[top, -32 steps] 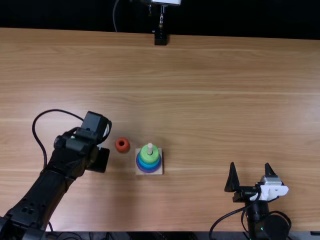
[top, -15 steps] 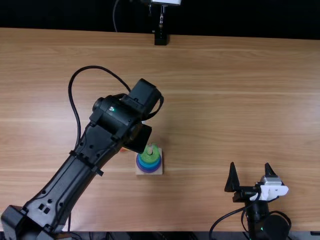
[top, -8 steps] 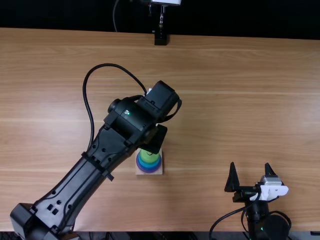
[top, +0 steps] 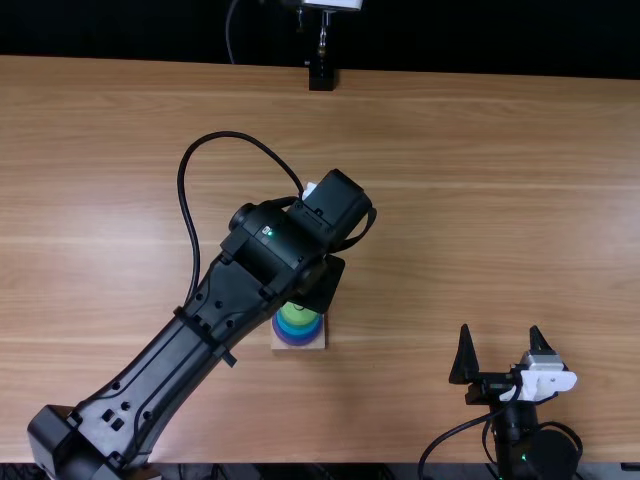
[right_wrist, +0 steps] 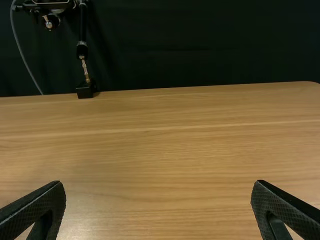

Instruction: Build the Hanoi tower: stack the rings onto the peg from bottom to top in this color order: purple, dark blue, light blue, dark green, light green, yellow, orange.

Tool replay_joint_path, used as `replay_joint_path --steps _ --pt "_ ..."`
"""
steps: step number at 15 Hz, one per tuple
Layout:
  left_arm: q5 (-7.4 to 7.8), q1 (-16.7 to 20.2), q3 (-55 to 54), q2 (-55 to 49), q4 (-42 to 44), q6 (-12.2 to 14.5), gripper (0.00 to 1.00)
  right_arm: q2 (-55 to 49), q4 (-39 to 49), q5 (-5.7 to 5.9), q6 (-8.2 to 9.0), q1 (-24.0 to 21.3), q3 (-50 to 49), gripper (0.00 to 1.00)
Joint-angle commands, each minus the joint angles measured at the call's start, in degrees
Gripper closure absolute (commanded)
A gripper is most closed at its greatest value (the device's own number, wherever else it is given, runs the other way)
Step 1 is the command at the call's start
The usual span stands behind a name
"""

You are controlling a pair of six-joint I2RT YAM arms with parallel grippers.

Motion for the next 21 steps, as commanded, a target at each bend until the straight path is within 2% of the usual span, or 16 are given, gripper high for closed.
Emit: replay_joint_path --steps 1,8,9,10,11,12,17,21 --pt "0.08 -0.9 1.7 2.2 -0.1 -1.2 1.0 -0.7 -0.3 -0.4 -0.22 -0.3 -0.6 0.0" --pt "0.18 -0.9 1.4 2.5 0.0 -1.5 1.0 -0.7 -0.3 -0.4 -0.22 -0.3 -0.6 0.0" --pt "0.18 -0.9 1.4 2.5 0.0 -1.5 0.84 -0.7 -0.3 -0.4 -0.22 -0.3 -0.6 0.0" --pt "0.29 -0.8 1.4 2.4 0.0 -1.4 0.53 -0.7 -0.3 -0.4 -0.22 -0.3 -0.6 0.0" --pt "0.29 -0.7 1.3 2.4 -0.1 -1.4 0.13 -0.7 -0.3 -0.4 -0.22 -0.3 -0.6 0.0" --pt "0.29 -0.5 1.2 2.3 0.0 -1.4 0.0 -0.7 -0.3 -0.4 -0.22 -0.3 -0.6 0.0" --pt "0.18 1.0 1.1 2.1 0.9 -1.1 0.0 -0.7 -0.3 -0.4 -0.22 -0.3 -0.6 0.0" --pt "-0.03 8.2 0.7 2.0 2.8 -0.4 0.0 -0.7 -0.3 -0.4 -0.22 -0.3 -0.7 0.0"
